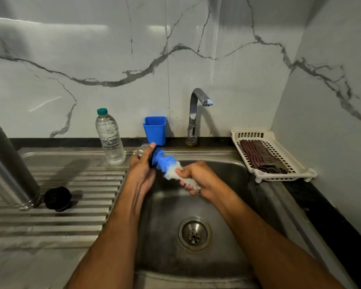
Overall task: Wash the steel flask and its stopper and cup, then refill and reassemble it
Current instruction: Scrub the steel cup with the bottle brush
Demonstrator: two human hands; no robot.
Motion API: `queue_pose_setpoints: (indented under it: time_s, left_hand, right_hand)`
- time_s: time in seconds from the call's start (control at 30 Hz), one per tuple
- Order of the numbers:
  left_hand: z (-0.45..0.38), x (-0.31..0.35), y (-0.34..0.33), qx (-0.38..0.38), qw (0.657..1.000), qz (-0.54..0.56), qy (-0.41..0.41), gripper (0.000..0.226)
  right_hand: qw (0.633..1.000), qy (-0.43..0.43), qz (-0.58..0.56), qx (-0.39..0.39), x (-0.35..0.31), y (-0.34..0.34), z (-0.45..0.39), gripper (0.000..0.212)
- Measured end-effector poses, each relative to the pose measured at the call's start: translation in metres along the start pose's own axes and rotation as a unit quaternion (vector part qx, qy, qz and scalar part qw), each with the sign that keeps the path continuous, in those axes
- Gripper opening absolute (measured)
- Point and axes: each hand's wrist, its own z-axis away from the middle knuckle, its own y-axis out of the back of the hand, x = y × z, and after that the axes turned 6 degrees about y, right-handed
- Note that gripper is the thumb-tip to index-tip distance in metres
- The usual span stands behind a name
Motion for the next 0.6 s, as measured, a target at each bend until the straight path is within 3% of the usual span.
queue_pose_setpoints:
  time_s: [0.07,0.13,0.23,0.27,0.3,0.33,0.37,0.4,0.43,0.5,0.57,0.6]
  left_hand:
    - [0.001,0.001,0.002,-0.019,1.0,-0.003,0.022,0.059]
    - [-0.001,0.002,0.008,-0.035,0.998,-0.023,0.043,0.055]
    - [0.0,0.004,0.012,-0.039,0.996,-0.002,0.082,0.032]
    - [0.002,0.005,0.011,-0.027,0.995,0.019,0.091,0.03]
    - [0.003,0.004,0.008,-0.017,0.995,0.035,0.092,0.033]
    - [0.002,0.001,0.007,-0.009,0.996,0.039,0.079,0.037]
    - [0.002,-0.001,0.005,-0.002,0.997,0.04,0.059,0.04]
    - [0.001,-0.002,0.003,0.003,0.998,0.039,0.04,0.041]
    - [0.0,-0.002,0.002,0.005,0.999,0.043,0.029,0.042]
    - [-0.002,-0.003,0.0,-0.007,0.998,0.057,0.028,0.044]
    - [0.0,-0.001,-0.001,-0.025,0.998,0.04,0.046,0.044]
    - [0.0,-0.001,-0.001,-0.028,0.998,0.013,0.057,0.041]
  right_hand:
    - [0.998,0.049,0.031,0.039,0.002,0.002,-0.003,0.022]
    - [0.957,0.179,0.188,0.13,0.008,0.004,-0.006,0.024]
    - [0.784,0.321,0.498,0.183,0.022,0.008,-0.004,0.032]
    - [0.739,0.336,0.558,0.171,0.024,0.007,-0.005,0.031]
    - [0.728,0.333,0.578,0.157,0.026,0.003,-0.005,0.029]
    - [0.76,0.311,0.551,0.148,0.026,-0.003,-0.006,0.027]
    - [0.834,0.267,0.463,0.137,0.023,-0.008,-0.008,0.025]
    - [0.923,0.192,0.314,0.116,0.019,-0.012,-0.011,0.023]
    - [0.983,0.091,0.144,0.07,0.017,-0.014,-0.013,0.022]
    - [0.995,-0.036,-0.083,-0.035,0.014,-0.013,-0.008,0.021]
    - [0.994,-0.03,-0.096,-0.035,0.014,-0.012,-0.009,0.023]
    - [1.0,0.013,-0.023,0.008,0.012,-0.011,-0.01,0.022]
